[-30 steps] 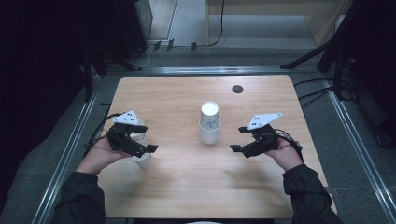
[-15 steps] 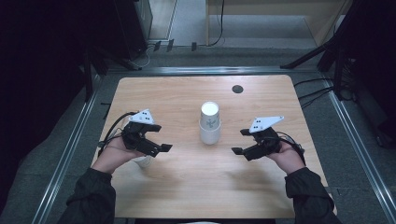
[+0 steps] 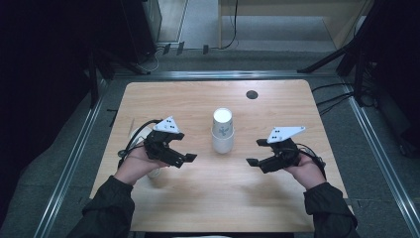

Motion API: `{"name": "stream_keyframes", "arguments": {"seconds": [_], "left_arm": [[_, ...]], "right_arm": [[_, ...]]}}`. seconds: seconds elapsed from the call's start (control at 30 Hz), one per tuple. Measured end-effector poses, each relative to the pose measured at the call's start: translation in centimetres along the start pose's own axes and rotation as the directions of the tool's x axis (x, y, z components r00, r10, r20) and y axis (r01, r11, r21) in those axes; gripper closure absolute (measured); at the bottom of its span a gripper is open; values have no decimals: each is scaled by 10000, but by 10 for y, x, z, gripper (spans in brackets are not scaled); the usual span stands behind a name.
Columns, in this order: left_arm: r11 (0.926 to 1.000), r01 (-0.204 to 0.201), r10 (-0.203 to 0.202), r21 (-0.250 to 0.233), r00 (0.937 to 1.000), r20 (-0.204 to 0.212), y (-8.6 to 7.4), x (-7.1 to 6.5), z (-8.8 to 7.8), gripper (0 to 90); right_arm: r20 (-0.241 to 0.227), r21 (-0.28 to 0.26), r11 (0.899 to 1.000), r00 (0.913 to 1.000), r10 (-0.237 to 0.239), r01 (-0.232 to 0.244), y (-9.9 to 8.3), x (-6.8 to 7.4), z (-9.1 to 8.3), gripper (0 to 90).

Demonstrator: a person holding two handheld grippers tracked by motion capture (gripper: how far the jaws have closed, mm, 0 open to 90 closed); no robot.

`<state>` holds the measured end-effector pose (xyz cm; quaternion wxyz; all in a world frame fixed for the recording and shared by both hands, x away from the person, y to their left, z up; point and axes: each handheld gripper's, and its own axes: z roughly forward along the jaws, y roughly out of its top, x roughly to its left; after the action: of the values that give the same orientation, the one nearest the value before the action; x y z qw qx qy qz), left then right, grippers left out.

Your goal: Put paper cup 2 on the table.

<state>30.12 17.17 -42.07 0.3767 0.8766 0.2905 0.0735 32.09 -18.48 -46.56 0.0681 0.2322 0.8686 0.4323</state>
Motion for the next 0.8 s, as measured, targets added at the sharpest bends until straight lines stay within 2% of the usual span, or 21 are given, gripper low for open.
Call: {"name": "stream_keyframes", "arguments": {"seconds": [0.1, 0.2, 0.27, 0.37, 0.47, 0.8], "left_arm": [[10000, -52, 52, -59, 10000, -42, 3, -4, 4, 126], [9999, -25, 26, -142, 10000, 95, 5, -7, 10, 126], [9999, -112, 112, -88, 9999, 5, 7, -10, 14, 126], [9997, -253, 252, -51, 9997, -65, 9, -14, 20, 126], [9995, -302, 303, -127, 9995, 46, 10, -18, 24, 131], [9998, -179, 183, -101, 9992, 360, 12, -33, 39, 132]], "right_arm": [[4, 26, 10000, 10000, 42, -42, -1, 2, 0, 215], [-21, -141, 9994, 9995, 302, -302, -1, 4, -1, 210], [-55, -145, 9991, 9992, 407, -408, -1, 5, 0, 209], [-58, -75, 9996, 9996, 288, -289, -2, 8, 1, 209], [-82, 15, 9997, 9997, 224, -224, -2, 10, 2, 209], [-210, 149, 9999, 9998, 25, -22, -1, 15, 7, 209]]}}
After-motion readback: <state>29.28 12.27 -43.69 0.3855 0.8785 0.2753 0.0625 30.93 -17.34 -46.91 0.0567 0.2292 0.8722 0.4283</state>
